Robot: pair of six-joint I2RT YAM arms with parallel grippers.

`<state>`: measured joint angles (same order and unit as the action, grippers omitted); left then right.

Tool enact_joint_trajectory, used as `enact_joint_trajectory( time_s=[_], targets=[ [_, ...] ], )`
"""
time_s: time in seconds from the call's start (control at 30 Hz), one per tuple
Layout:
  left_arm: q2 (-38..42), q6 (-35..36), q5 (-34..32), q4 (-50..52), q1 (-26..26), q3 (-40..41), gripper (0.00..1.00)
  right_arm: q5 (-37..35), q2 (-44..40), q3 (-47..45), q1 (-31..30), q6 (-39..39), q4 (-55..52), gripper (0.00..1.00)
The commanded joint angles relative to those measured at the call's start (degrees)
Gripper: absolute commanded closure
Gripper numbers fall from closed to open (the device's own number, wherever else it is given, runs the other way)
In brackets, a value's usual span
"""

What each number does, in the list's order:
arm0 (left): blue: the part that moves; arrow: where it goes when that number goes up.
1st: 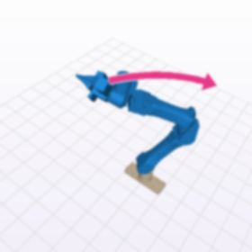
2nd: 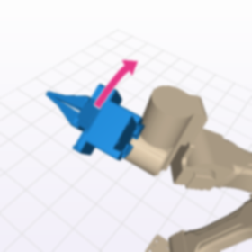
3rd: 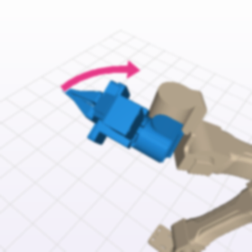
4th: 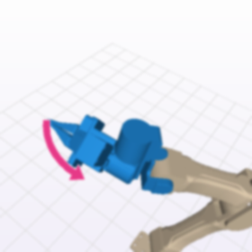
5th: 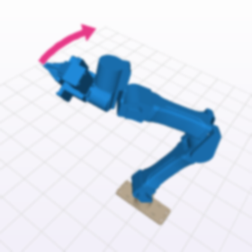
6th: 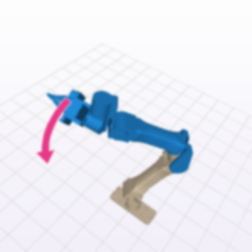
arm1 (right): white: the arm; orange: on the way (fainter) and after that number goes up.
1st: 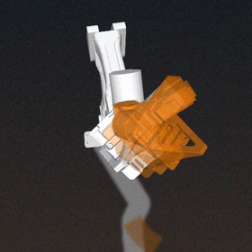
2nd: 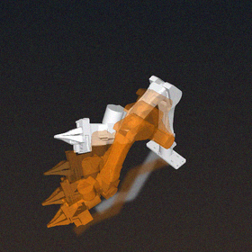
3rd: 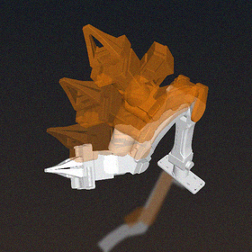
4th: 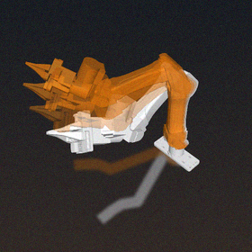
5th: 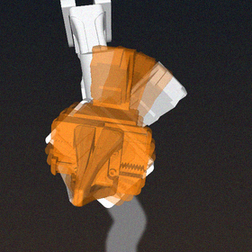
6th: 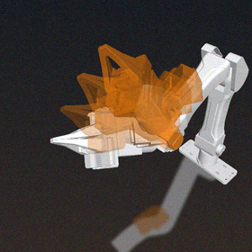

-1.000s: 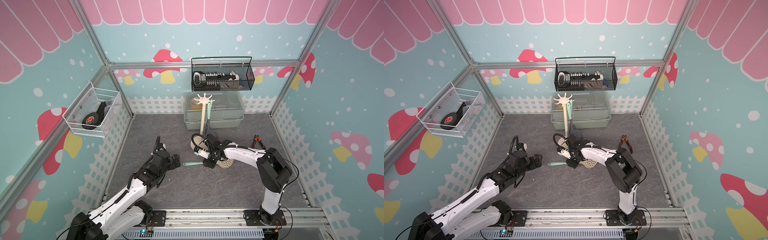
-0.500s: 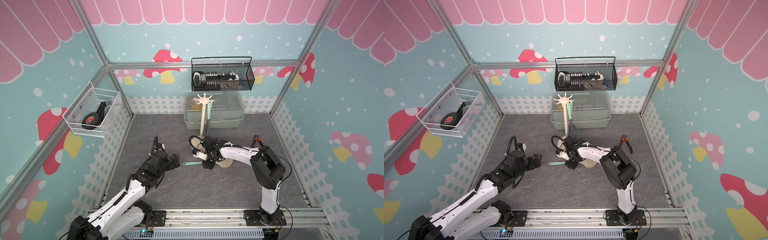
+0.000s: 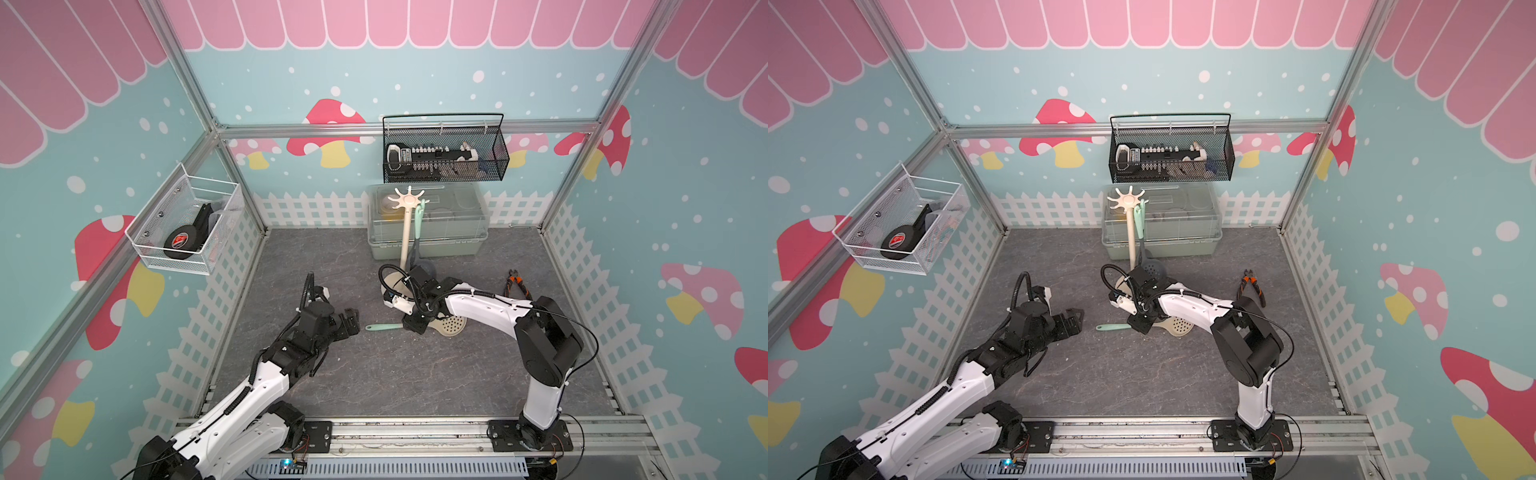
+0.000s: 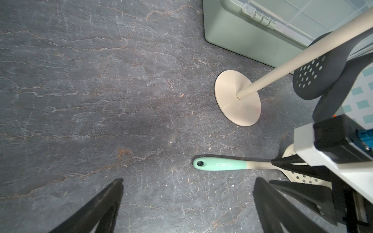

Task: Hang the skimmer on the kitchen utensil rack
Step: Pick up the skimmer from the center of the board.

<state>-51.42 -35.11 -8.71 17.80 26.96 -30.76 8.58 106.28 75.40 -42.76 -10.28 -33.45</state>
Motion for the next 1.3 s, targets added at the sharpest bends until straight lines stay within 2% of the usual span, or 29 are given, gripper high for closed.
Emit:
enact_joint_trajectory(
  time_s=[0.0, 0.43, 0.6, 0.8, 0.93, 1.27],
  targets=[
    [0.3, 0.7, 0.5, 0.4, -0.6, 0.9, 0.01, -0.2, 2.0, 2.0, -0.3, -0.8, -1.2, 0.64],
    [0.2, 0.5, 0.8, 0.0, -0.6, 1.7, 0.01, -1.1, 8.9, 3.4, -0.4, -2.5, -1.8, 0.60],
    [0.2, 0.4, 0.9, -0.1, -0.6, 1.9, 0.01, 1.0, 8.3, 2.9, -0.4, -2.3, -2.0, 0.70],
    [0.3, 0.3, 0.8, -0.2, -0.6, 1.9, 0.00, 3.3, 7.6, 2.2, -0.4, -1.6, -1.8, 0.92],
    [0.7, 0.1, 0.8, -0.3, -0.6, 2.3, 0.01, 4.0, 8.0, 1.9, -0.4, -1.1, -1.5, 1.00],
    [1.3, 0.4, 0.7, 0.5, -0.6, 1.9, 0.01, 9.1, 3.9, 3.2, -0.3, 2.2, 0.5, 1.00]
  ],
)
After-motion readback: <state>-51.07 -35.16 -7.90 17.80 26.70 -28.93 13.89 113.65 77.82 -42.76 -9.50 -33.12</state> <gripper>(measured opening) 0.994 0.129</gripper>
